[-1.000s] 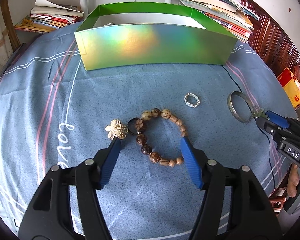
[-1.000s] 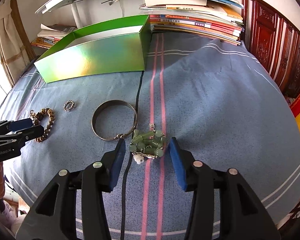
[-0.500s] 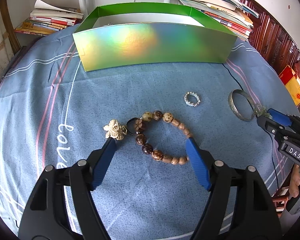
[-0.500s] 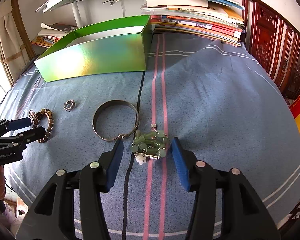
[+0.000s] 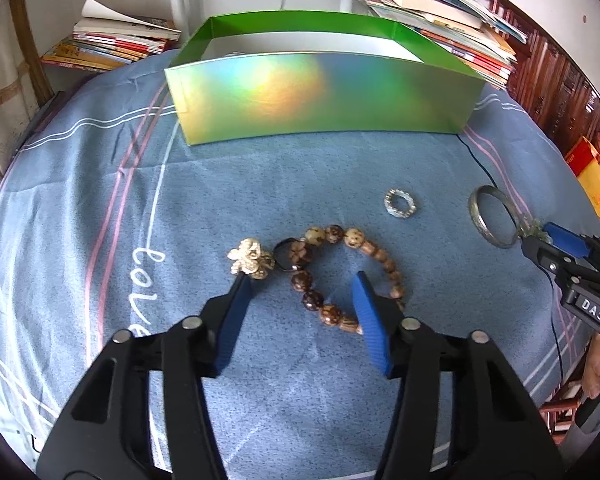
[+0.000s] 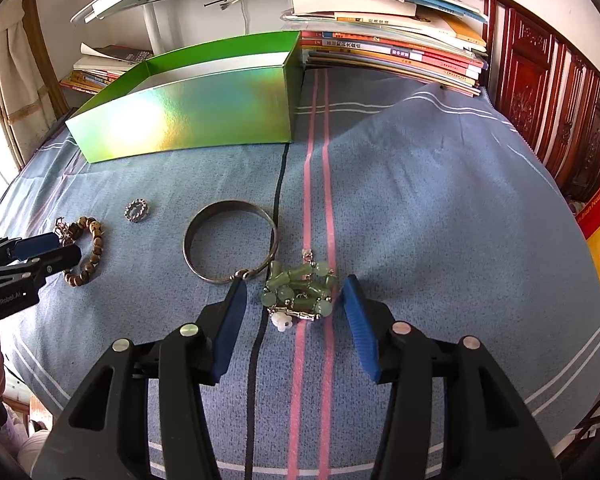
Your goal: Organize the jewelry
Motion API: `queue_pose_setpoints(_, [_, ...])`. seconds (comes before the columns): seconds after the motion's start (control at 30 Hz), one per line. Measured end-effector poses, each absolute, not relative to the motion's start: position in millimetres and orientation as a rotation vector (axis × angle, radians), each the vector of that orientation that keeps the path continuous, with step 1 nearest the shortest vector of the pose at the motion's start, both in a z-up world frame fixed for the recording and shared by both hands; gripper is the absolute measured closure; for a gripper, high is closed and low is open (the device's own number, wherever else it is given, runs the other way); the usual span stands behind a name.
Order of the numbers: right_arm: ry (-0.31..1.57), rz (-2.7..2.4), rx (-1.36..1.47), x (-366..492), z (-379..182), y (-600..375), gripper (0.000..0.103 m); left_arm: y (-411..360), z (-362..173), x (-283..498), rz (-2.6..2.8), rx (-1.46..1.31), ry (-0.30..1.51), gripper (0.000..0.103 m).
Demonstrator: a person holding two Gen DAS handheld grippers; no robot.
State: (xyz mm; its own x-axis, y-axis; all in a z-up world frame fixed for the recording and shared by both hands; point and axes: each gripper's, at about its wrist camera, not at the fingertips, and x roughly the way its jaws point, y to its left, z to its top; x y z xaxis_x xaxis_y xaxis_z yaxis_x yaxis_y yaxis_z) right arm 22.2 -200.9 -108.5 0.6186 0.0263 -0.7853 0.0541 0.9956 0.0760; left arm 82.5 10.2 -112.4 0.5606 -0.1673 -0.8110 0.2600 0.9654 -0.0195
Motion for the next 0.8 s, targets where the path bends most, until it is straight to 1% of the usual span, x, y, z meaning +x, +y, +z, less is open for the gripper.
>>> queue_pose_setpoints(0.2, [0.903, -0.034, 0.076, 22.7, -108.4, -198.7, 0.053, 7.5, -113.7, 76.6, -0.193, 0.139, 0.906, 0.053])
queue_pose_setpoints(0.33, [0.907, -0.068, 0.058, 27.7, -108.3, -196.8, 0.053, 7.3, -115.5, 71.8, -0.159, 0.144, 0.870, 0.045])
queue_pose_setpoints(0.57, [0.909, -0.093, 0.052, 32.9, -108.1, -194.3, 0.053, 11.8, -117.3, 70.0, -0.150, 0.142, 0.852, 0.034])
queue_pose_setpoints(0.8, [0.913, -0.090, 0.058, 32.6, -108.1, -195.6, 0.053, 16.2, -117.9, 73.8, -0.157, 0.115, 0.862, 0.033])
